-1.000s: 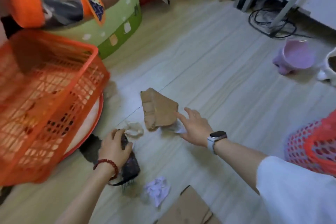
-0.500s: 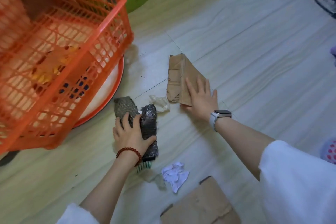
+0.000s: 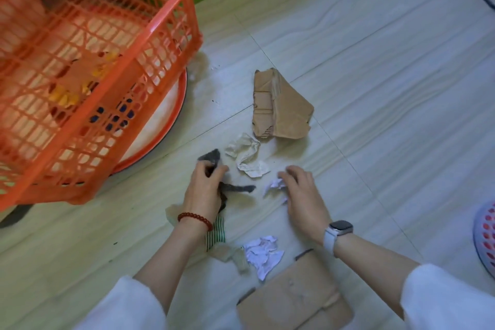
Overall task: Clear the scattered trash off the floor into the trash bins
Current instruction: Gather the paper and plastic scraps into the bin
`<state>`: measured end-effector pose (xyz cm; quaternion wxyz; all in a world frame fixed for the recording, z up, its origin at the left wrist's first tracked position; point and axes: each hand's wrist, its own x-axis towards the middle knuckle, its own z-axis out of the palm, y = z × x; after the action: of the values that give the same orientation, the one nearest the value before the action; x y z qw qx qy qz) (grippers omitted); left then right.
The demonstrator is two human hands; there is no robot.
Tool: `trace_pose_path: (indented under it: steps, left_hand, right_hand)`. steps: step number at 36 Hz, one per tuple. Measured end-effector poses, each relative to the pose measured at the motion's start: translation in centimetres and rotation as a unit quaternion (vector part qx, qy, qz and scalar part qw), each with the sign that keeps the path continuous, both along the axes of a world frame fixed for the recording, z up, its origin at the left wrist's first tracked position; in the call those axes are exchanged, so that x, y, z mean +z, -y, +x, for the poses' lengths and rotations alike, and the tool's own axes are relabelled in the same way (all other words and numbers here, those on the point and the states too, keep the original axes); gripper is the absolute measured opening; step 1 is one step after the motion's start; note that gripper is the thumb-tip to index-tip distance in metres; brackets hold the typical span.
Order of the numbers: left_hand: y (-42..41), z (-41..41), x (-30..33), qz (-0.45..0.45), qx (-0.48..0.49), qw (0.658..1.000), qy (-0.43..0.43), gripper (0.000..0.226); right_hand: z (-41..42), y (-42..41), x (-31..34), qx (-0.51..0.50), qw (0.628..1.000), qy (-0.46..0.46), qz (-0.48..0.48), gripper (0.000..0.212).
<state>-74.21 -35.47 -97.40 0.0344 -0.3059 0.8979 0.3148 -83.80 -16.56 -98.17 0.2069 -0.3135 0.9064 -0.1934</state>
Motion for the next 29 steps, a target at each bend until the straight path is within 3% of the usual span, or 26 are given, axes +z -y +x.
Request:
trace_pose_path:
  steps: [4,7,9,14,19,22,24,29]
  left_hand:
    - [1.7,1.1,1.3,0.010,0.128,0.985,-0.115,0.050]
    - [2.5,2.4,2.5,0.015,0.196,0.971,-0.136,0.052]
    - [2.7,3.5,3.0,0.005,0.218,0.970,-0.107,0.048]
    - [2.1,6.0,3.2,-0.046,0.143,0.988,-0.035,0.032]
    - [0.0,7.0,2.8,-0.081,0.049,0.993,0.077,0.042]
    - [-1.4,7.9,0.8,-0.079,-0.026,0.990,0.116,0.052]
    - [-1.9,8.5,-0.5,-0.087,-0.035,0.985,0.147,0.063]
    - [-1.9,9.6,-1.7,-0.075,-0.043,0.987,0.134,0.081]
  right_hand:
    - [-0.1,2.6,1.3,0.026,0.994,-0.028,-0.102,0.072]
    - [-1.6,5.8,1.9,0.059,0.991,-0.097,-0.068,0.074]
    - [-2.4,8.1,2.4,0.114,0.987,-0.111,-0.007,0.063]
    - [-2.4,9.5,1.3,0.204,0.971,0.011,0.128,0.050]
    - [1.1,6.5,1.6,0.197,0.969,0.054,0.135,0.087]
    - [4.6,3.8,1.1,0.224,0.961,0.029,0.156,0.094]
    - [6.6,2.5,0.7,0.243,0.958,-0.003,0.149,0.090]
    - [7.4,1.5,0.3,0.277,0.945,-0.047,0.170,0.076]
